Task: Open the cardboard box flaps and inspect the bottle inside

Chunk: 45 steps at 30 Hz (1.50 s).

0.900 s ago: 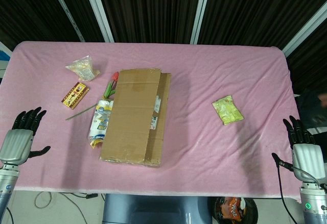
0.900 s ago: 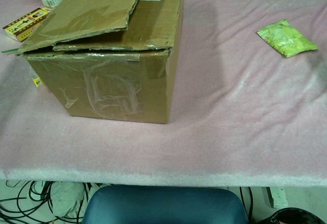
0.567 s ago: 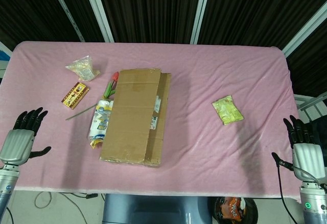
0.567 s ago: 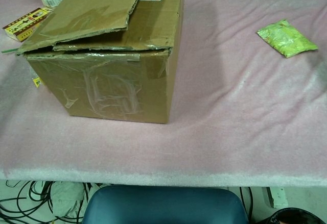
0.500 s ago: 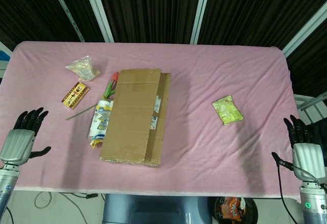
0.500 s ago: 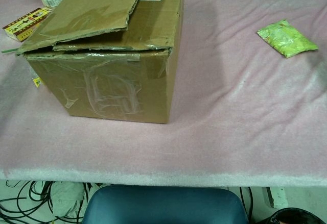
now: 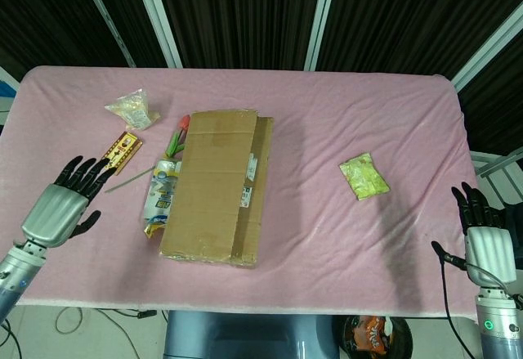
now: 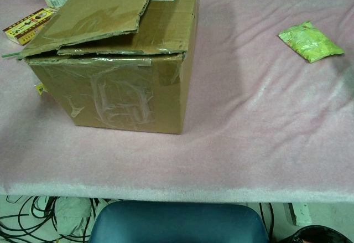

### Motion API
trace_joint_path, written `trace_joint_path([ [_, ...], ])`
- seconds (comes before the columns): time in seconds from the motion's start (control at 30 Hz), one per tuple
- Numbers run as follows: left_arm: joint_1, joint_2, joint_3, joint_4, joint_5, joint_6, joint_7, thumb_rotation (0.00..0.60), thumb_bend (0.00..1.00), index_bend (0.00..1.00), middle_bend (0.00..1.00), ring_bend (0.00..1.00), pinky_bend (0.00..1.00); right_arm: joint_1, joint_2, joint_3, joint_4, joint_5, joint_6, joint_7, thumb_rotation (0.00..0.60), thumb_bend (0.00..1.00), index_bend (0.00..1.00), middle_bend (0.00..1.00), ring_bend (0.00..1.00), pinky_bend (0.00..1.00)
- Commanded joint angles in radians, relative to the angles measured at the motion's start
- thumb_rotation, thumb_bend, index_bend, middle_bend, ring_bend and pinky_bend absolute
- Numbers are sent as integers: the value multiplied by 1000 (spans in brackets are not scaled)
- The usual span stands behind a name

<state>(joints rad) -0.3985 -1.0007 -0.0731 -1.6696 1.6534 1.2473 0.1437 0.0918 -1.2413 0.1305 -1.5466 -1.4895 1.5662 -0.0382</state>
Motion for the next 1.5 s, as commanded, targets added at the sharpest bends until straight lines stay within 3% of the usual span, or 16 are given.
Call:
trace_joint_path([
  [0.03, -118, 65, -62, -68, 35, -106, -24, 600, 476, 0, 0, 0, 22, 1, -1, 2, 1, 3, -2, 2, 600, 208, 0, 0, 37, 218],
  [0.23, -275, 105, -134, -110, 52, -247, -50, 600, 594, 17, 84, 70, 176, 0, 1, 2, -3, 10, -7, 10, 600, 209, 0, 0, 38, 217],
  [0.47, -458, 79, -180, -96, 51, -436, -87, 600, 628, 45, 145, 119, 210, -2, 8, 4, -6, 25, -19, 30, 600, 209, 0, 0, 38, 218],
  [0.7, -583, -5, -203, -62, 33, -544, -60, 600, 651, 87, 212, 181, 244, -2, 13, 4, -6, 32, -29, 50, 600, 209, 0, 0, 38, 218],
  [1.13, -694, -123, -197, -36, -27, -633, 30, 600, 674, 93, 223, 189, 248, -6, 25, 3, -13, 37, -37, 82, 600, 210, 0, 0, 38, 217],
  [1.5, -716, -133, -170, -48, -77, -668, 98, 600, 721, 129, 289, 233, 276, -8, 29, 2, -13, 33, -34, 98, 600, 212, 0, 0, 39, 217],
])
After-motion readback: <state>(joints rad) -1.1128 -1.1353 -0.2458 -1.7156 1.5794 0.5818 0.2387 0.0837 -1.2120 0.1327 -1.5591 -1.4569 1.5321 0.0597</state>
